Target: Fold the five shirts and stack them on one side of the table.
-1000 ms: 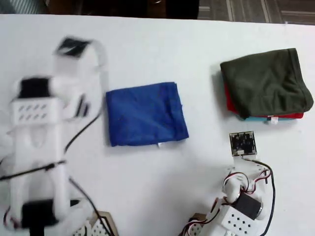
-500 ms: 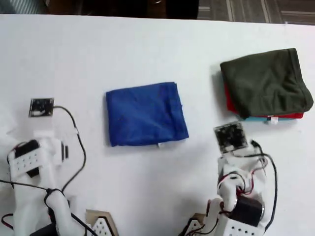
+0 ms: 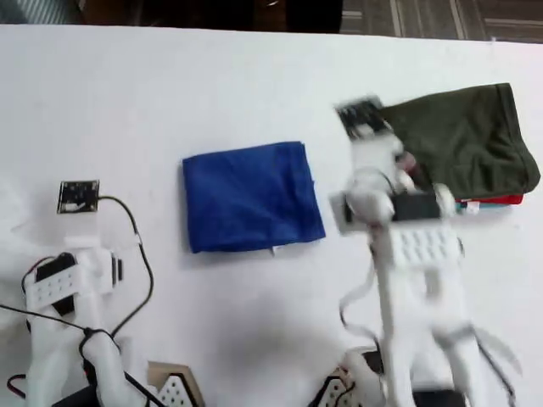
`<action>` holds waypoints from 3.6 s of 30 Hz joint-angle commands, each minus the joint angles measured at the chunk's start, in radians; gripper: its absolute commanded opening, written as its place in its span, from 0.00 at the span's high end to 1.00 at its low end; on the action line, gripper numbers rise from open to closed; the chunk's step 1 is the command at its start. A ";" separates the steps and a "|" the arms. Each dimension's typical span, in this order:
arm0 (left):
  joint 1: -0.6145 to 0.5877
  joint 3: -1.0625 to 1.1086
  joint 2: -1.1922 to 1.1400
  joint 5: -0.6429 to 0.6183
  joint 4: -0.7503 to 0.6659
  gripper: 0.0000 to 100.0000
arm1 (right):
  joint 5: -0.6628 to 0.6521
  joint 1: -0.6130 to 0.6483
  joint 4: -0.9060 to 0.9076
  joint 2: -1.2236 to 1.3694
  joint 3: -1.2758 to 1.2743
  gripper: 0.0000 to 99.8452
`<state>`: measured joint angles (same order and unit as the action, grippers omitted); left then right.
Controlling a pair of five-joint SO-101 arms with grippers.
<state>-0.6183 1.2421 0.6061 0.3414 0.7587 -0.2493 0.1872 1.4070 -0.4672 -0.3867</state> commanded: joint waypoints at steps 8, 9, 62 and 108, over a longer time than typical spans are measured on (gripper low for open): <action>-0.015 0.004 0.031 0.000 -0.015 0.85 | 0.109 0.133 0.239 0.746 0.779 0.71; -0.015 0.005 0.031 0.000 -0.015 0.85 | 0.109 0.133 0.245 0.796 0.825 0.72; -0.014 0.019 0.037 0.000 -0.037 0.85 | 0.114 0.206 0.361 1.503 1.304 0.98; -0.012 0.022 0.037 0.000 -0.037 0.85 | -0.861 -0.550 0.205 0.684 1.188 0.98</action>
<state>-0.6260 1.2651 0.6168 0.3414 0.7357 -1.1024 -0.3299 1.6464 0.1588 0.7396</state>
